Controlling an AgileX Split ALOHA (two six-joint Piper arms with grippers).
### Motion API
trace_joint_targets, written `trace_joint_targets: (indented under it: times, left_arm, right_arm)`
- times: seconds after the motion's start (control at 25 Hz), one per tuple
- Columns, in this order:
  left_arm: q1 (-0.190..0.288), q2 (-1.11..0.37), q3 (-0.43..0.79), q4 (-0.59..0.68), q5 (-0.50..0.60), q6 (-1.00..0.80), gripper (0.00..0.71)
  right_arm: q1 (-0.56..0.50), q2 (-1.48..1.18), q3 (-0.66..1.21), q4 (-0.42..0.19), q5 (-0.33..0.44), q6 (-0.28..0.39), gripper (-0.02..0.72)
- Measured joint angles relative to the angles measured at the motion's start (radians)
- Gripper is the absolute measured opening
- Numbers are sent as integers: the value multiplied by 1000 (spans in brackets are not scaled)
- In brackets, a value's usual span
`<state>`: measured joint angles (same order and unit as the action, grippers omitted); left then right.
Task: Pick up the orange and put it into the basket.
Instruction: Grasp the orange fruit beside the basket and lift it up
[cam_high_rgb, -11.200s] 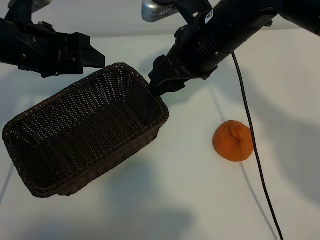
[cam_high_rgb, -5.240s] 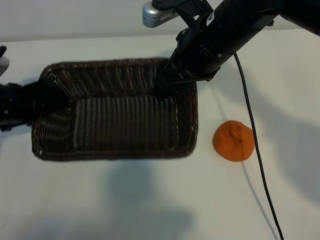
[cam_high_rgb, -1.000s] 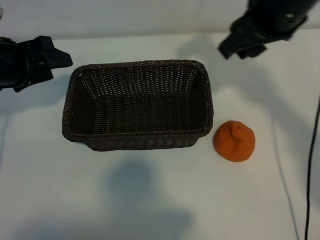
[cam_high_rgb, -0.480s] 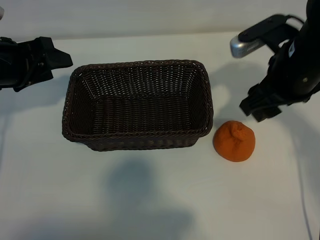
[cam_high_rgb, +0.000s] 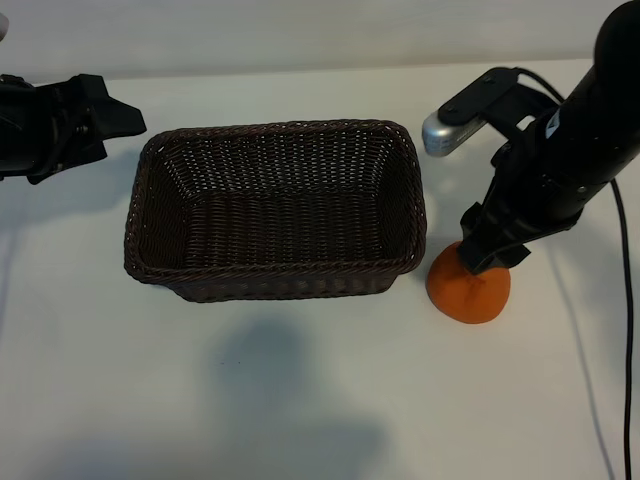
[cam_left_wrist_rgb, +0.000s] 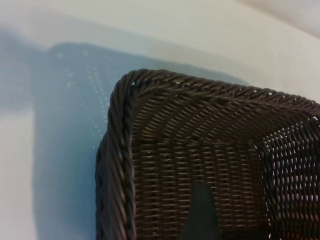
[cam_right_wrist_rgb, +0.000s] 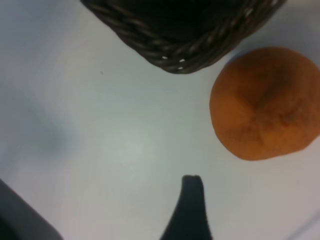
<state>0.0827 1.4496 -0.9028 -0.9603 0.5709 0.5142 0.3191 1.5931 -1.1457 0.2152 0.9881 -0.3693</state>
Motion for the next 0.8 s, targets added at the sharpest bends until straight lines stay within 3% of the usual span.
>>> trace_joint_targets:
  times: [0.8]
  left_arm:
    - [0, 0, 0, 0, 16, 2, 596]
  right_arm:
    - [0, 229, 1, -7, -189, -20, 595]
